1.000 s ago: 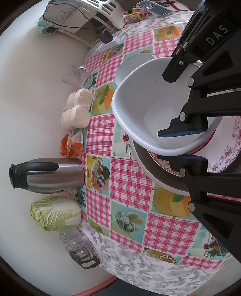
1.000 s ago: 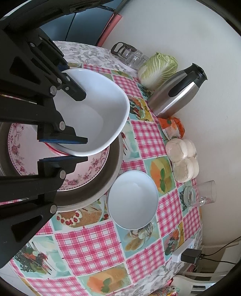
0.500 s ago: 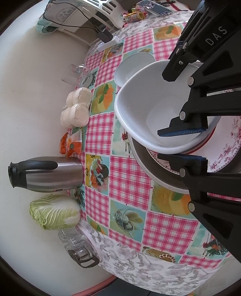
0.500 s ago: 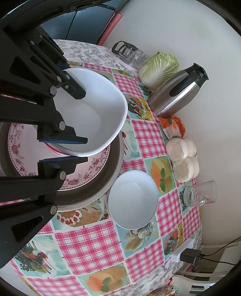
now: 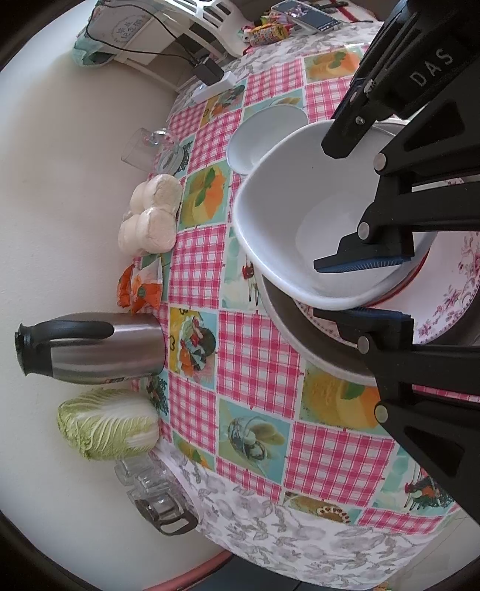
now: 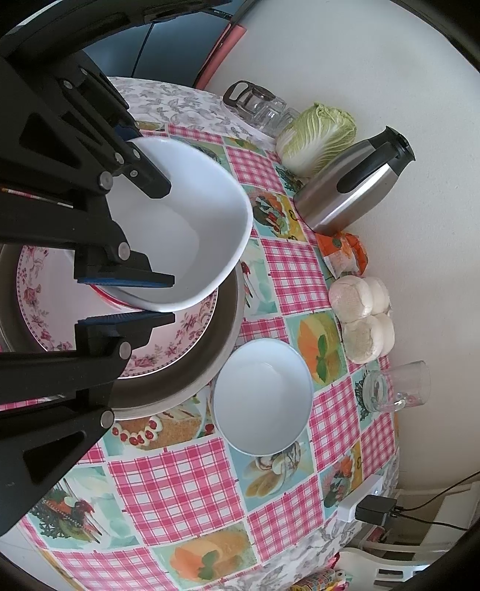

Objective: Organize plates and bowls
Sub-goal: 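Lower the white square bowl into the red-rimmed bowl in the basin, then open the right gripper and release the white square bowl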

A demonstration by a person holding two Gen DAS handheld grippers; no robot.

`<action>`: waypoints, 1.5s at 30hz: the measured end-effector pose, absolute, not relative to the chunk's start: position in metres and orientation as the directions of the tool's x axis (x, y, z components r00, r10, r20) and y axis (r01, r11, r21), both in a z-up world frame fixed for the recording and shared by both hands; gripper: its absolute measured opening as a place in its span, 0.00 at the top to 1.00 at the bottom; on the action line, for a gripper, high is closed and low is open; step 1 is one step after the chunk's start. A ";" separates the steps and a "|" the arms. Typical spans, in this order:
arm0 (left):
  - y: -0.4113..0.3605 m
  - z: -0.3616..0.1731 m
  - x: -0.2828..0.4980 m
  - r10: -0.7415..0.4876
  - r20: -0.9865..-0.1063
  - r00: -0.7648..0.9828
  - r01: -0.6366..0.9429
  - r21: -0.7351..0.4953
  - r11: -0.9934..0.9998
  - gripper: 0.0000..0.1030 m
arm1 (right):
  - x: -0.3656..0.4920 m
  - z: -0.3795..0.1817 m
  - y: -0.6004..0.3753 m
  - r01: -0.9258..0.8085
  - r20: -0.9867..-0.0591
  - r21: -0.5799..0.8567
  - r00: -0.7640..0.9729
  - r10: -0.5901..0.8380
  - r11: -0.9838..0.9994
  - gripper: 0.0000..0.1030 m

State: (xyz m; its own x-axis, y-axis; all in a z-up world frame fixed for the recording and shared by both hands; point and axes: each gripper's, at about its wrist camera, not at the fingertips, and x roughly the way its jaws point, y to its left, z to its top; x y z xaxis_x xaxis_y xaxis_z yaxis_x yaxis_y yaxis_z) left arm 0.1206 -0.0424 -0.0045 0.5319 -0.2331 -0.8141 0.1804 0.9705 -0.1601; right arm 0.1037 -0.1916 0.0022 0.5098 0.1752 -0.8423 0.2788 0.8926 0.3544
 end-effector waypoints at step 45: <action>-0.013 0.017 0.121 -0.236 -0.790 0.565 0.121 -0.203 0.972 0.36 | 0.097 0.029 -0.189 0.219 -0.827 0.299 0.544 0.138 0.929 0.51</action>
State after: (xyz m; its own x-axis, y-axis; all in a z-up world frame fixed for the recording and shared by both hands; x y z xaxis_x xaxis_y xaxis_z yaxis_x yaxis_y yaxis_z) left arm 0.1210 -0.0125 0.0172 0.5654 -0.2355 -0.7904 0.1210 0.9717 -0.2030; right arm 0.0969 -0.1893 0.0295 0.5443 0.1382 -0.8274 0.2192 0.9286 0.2993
